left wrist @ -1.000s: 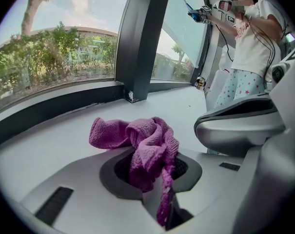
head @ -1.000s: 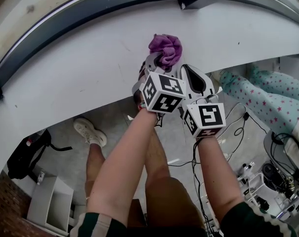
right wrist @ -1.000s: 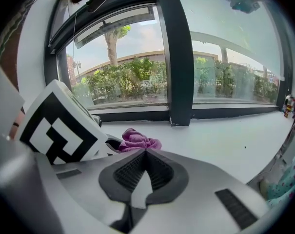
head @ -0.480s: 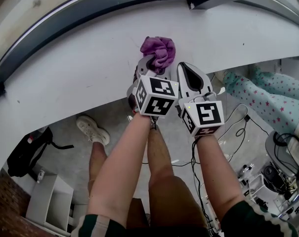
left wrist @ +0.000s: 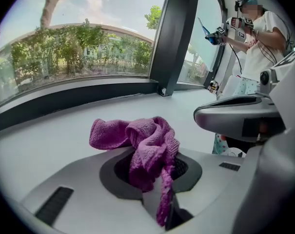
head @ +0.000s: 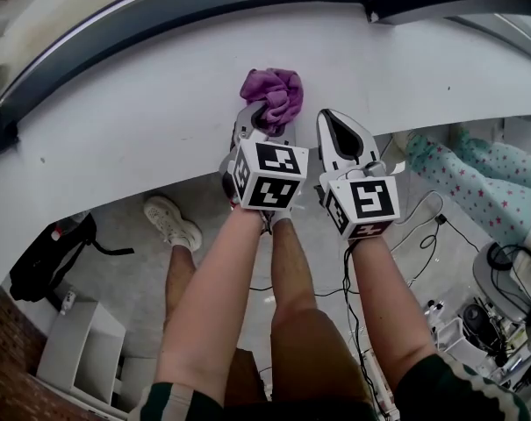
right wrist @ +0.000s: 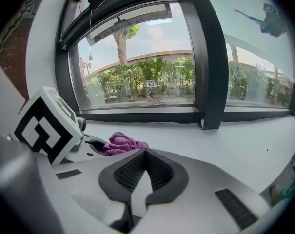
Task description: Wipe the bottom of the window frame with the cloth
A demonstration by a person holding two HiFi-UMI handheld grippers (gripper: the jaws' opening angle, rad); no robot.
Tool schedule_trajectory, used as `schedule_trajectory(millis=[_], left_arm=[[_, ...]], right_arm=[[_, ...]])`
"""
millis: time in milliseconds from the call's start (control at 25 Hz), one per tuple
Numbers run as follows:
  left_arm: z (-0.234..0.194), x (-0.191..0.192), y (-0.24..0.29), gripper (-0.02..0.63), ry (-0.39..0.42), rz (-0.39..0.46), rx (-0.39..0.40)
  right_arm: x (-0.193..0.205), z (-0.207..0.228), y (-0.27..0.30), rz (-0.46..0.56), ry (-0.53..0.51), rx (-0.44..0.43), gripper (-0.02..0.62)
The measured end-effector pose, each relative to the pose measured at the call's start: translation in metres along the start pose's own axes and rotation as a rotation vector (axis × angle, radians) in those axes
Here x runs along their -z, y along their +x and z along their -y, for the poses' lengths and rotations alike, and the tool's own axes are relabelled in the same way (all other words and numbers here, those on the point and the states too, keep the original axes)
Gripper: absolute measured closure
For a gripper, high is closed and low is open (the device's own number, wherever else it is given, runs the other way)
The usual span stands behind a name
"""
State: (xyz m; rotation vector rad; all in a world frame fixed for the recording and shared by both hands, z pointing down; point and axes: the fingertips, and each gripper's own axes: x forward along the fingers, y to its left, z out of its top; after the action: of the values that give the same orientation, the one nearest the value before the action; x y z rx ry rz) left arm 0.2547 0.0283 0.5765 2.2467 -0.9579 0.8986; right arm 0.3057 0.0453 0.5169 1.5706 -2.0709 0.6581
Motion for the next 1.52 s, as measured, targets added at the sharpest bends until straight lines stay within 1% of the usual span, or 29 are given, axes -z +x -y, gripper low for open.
schedule_trajectory(millis=[320, 640, 1040, 1320, 1520], left_arm=[[-0.040, 0.018, -0.025, 0.506, -0.013, -0.010, -0.023], [-0.078, 0.035, -0.048, 0.508, -0.045, -0.017, -0.052], [-0.124, 0.061, -0.083, 0.508, -0.075, -0.021, -0.081], [-0.155, 0.080, -0.105, 0.508, -0.096, -0.024, -0.098], [-0.179, 0.090, -0.122, 0.508, -0.118, -0.015, -0.122]], right_arm=[[-0.010, -0.037, 0.019, -0.004, -0.038, -0.038, 0.581], [-0.014, -0.084, 0.036, -0.017, -0.055, -0.083, 0.581], [-0.027, -0.141, 0.059, -0.007, -0.089, -0.134, 0.581], [-0.027, -0.182, 0.069, -0.019, -0.113, -0.175, 0.581], [-0.028, -0.204, 0.078, -0.024, -0.135, -0.207, 0.581]])
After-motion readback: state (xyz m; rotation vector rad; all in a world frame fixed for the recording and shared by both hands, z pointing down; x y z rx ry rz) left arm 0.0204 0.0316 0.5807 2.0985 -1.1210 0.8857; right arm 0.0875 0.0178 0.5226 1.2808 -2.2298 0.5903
